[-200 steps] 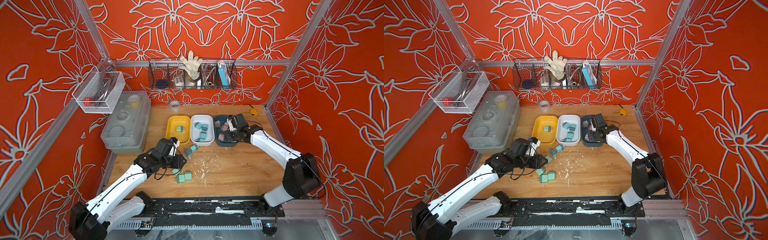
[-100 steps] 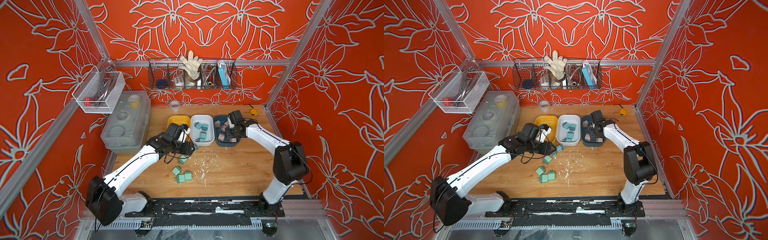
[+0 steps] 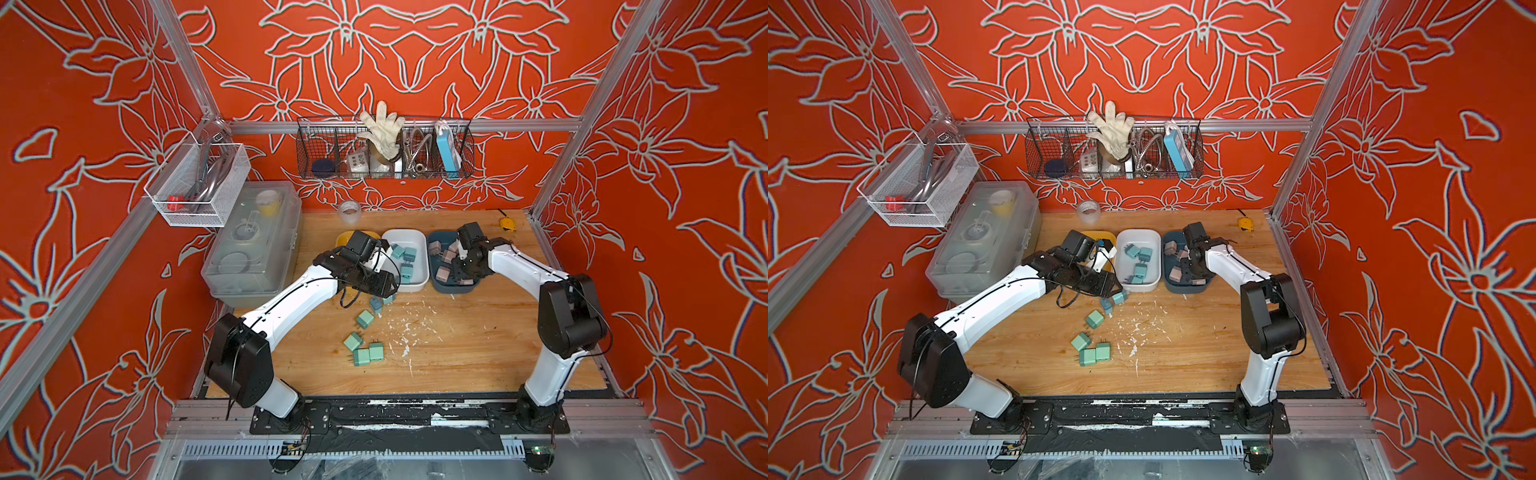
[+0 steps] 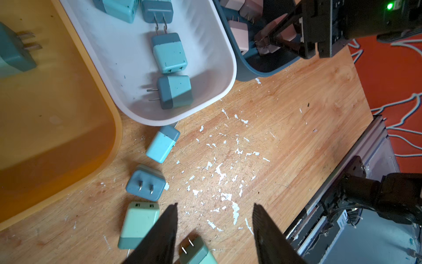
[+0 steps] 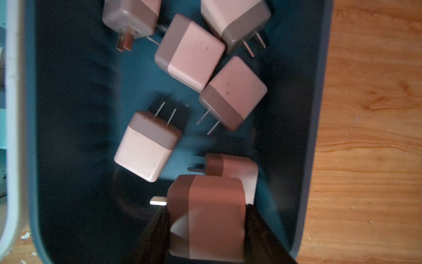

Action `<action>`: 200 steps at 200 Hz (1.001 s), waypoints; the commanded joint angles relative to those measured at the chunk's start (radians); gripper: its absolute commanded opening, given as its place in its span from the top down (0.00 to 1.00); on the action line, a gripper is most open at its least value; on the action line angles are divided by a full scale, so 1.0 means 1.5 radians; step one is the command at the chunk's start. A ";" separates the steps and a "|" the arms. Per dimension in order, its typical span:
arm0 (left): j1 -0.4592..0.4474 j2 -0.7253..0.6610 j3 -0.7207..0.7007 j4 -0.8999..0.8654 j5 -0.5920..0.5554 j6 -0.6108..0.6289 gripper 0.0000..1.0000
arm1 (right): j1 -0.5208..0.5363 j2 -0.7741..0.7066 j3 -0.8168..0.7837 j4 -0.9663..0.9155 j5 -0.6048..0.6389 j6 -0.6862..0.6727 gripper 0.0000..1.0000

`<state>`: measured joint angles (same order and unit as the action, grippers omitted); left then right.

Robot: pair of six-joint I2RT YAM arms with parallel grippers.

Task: Place the plugs by color into the storage box
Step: Place the plug in the storage box.

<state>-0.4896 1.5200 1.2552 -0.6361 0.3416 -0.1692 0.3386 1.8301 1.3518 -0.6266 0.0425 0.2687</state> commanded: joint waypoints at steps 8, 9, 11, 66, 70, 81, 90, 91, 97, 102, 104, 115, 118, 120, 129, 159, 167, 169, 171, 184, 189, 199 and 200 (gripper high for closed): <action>0.008 0.003 0.011 -0.014 0.011 0.021 0.46 | -0.001 0.038 0.059 -0.010 0.000 -0.015 0.47; 0.008 0.003 0.010 -0.014 0.011 0.021 0.46 | -0.001 0.040 0.060 -0.010 0.002 -0.015 0.47; 0.008 0.002 0.008 -0.013 0.010 0.021 0.46 | -0.001 0.044 0.061 -0.010 0.004 -0.016 0.47; 0.009 -0.003 -0.008 -0.013 0.003 0.032 0.46 | 0.000 0.097 0.135 0.018 -0.044 -0.006 0.50; 0.010 -0.002 -0.008 -0.013 0.002 0.032 0.46 | 0.000 0.105 0.144 0.017 -0.049 -0.003 0.49; 0.011 0.000 -0.006 -0.013 0.003 0.032 0.46 | 0.001 0.130 0.176 0.003 -0.060 0.002 0.49; 0.011 -0.001 -0.006 -0.013 0.006 0.032 0.46 | 0.003 0.150 0.199 -0.009 -0.070 0.007 0.49; 0.011 -0.001 -0.006 -0.013 0.006 0.032 0.46 | 0.003 0.153 0.202 -0.009 -0.071 0.007 0.49; 0.011 -0.003 -0.007 -0.013 0.005 0.033 0.46 | 0.006 0.164 0.213 -0.013 -0.076 0.009 0.48; 0.011 -0.004 -0.008 -0.013 0.006 0.033 0.46 | 0.008 0.172 0.221 -0.014 -0.080 0.009 0.48; 0.012 -0.004 -0.009 -0.013 0.006 0.033 0.46 | 0.009 0.175 0.223 -0.014 -0.081 0.009 0.48; 0.012 -0.008 -0.012 -0.013 0.005 0.033 0.46 | 0.015 0.194 0.236 -0.017 -0.083 0.008 0.47; 0.012 -0.009 -0.013 -0.013 0.005 0.034 0.46 | 0.017 0.199 0.240 -0.021 -0.083 0.008 0.47; 0.012 -0.009 -0.013 -0.013 0.005 0.034 0.46 | 0.017 0.203 0.243 -0.024 -0.082 0.008 0.46; 0.013 -0.014 -0.015 -0.015 0.003 0.035 0.46 | 0.019 0.216 0.255 -0.039 -0.074 0.007 0.44; 0.014 -0.030 -0.019 -0.019 -0.009 0.040 0.45 | 0.023 0.220 0.254 -0.054 -0.045 0.009 0.35; 0.014 -0.032 -0.020 -0.020 -0.010 0.040 0.45 | 0.022 0.215 0.250 -0.054 -0.044 0.008 0.34; 0.014 -0.032 -0.020 -0.020 -0.009 0.040 0.45 | 0.023 0.214 0.250 -0.054 -0.044 0.008 0.33; 0.015 -0.033 -0.021 -0.020 -0.009 0.040 0.45 | 0.023 0.213 0.249 -0.054 -0.044 0.008 0.33; 0.014 -0.038 -0.023 -0.018 -0.003 0.037 0.45 | 0.025 0.203 0.243 -0.056 -0.035 0.010 0.31; 0.014 -0.040 -0.024 -0.017 -0.001 0.036 0.45 | 0.025 0.199 0.241 -0.056 -0.032 0.011 0.31; 0.014 -0.047 -0.027 -0.014 0.001 0.035 0.45 | 0.027 0.191 0.236 -0.057 -0.032 0.014 0.30; 0.014 -0.048 -0.027 -0.014 0.001 0.035 0.45 | 0.027 0.190 0.235 -0.057 -0.032 0.014 0.30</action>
<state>-0.4721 1.4948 1.2259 -0.6502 0.3351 -0.1268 0.3725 2.1586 1.7176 -0.6788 -0.0402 0.2783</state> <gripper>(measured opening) 0.550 0.692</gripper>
